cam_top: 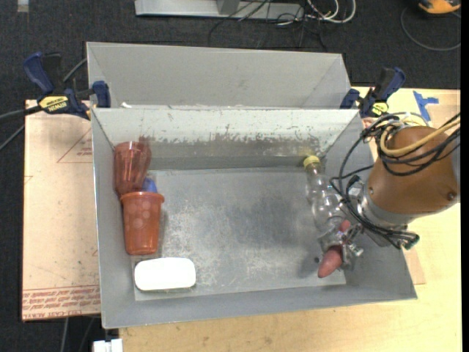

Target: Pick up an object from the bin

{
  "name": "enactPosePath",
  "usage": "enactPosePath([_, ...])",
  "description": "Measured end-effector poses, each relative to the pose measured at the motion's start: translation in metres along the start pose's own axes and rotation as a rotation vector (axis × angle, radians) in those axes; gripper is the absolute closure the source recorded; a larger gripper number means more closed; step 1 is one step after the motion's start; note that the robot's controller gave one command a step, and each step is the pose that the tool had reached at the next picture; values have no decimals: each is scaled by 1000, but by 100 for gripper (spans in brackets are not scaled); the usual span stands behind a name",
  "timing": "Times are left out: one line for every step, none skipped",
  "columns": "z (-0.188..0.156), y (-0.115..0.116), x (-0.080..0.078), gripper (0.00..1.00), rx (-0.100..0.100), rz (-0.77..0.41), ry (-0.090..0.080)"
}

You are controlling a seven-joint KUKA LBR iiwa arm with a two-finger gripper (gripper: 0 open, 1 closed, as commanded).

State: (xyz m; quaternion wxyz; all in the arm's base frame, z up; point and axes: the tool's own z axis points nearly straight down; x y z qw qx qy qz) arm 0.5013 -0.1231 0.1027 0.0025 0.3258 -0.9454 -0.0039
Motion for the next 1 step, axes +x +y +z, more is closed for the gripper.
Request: enactPosePath([-19,0,0,100,1,0,-1])
